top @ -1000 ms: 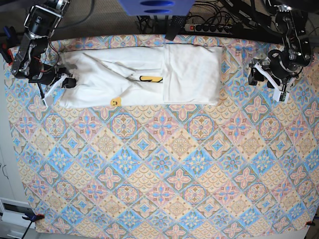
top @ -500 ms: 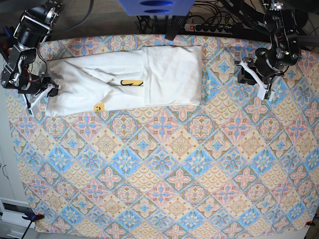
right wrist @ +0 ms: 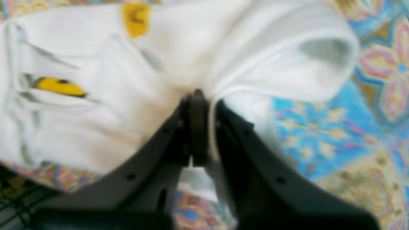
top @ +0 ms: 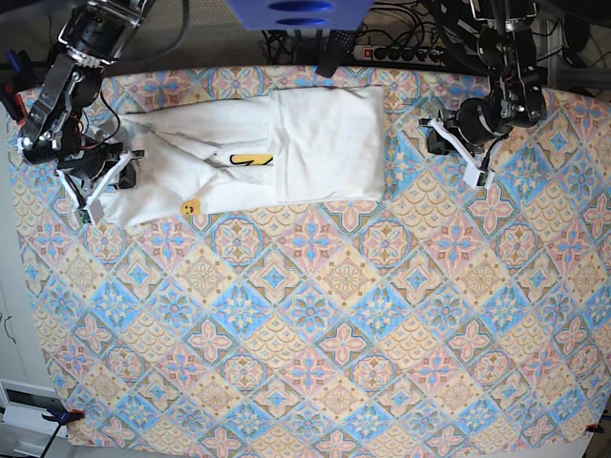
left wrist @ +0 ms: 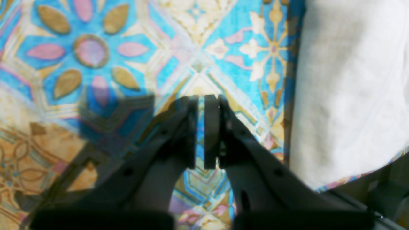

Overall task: Fold the T-shirt properly
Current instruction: 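Move both grippers to the folded bundle's ends and grasp them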

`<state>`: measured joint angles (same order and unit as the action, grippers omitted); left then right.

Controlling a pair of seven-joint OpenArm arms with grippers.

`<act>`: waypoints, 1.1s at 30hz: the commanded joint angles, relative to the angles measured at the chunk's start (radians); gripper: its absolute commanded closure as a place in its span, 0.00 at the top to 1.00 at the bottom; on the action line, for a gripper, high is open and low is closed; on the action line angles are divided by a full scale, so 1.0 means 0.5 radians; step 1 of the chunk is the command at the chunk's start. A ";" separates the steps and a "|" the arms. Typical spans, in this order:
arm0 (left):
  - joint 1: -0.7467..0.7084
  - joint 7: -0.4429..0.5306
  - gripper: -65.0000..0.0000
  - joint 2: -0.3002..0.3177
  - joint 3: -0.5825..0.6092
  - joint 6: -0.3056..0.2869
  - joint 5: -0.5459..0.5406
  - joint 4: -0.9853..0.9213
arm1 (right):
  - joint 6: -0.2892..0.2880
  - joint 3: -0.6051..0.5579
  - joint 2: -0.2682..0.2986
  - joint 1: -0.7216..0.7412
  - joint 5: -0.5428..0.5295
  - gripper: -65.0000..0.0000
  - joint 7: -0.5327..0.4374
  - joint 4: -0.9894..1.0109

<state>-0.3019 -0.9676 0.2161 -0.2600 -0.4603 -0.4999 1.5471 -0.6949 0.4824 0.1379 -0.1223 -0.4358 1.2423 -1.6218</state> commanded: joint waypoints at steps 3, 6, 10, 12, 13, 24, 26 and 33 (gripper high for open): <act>0.062 0.025 0.03 0.002 0.107 -0.011 -0.027 -0.058 | -0.007 -0.043 -0.023 -0.042 -0.023 0.00 -0.022 -0.136; 0.108 0.096 0.03 -0.004 0.181 -0.011 -0.027 -0.177 | -0.007 -0.138 -0.063 -0.076 -0.023 0.00 -0.022 -0.235; 0.111 0.215 0.03 -0.013 0.301 -0.008 -0.024 -0.230 | -0.007 -0.205 -0.112 -0.162 -0.023 0.00 -0.022 -0.382; 0.111 0.252 0.03 -0.013 0.383 0.026 -0.027 -0.251 | -0.007 -0.251 -0.145 -0.190 -0.023 0.00 -0.025 -0.453; 0.111 0.267 0.03 -0.013 0.408 0.060 -0.027 -0.269 | -0.007 -0.267 -0.170 -0.199 -0.023 0.00 -0.025 -0.483; 0.160 0.479 0.03 -0.013 0.607 0.161 -0.030 -0.530 | -0.007 -0.616 -0.382 -0.205 -0.020 0.00 -0.031 -0.578; 0.160 0.479 0.03 -0.016 0.607 0.161 -0.030 -0.530 | -0.007 -0.696 -0.391 -0.205 -0.020 0.00 -0.034 -0.578; 0.160 0.479 0.03 -0.016 0.607 0.161 -0.030 -0.533 | -0.007 -0.847 -0.443 -0.205 -0.008 0.00 -0.040 -0.578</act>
<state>-0.2058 -0.6445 0.2108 0.0315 -0.4152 -0.5812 1.2964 -0.6949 0.0620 -0.0837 -0.2329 -0.4221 1.2430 -1.8927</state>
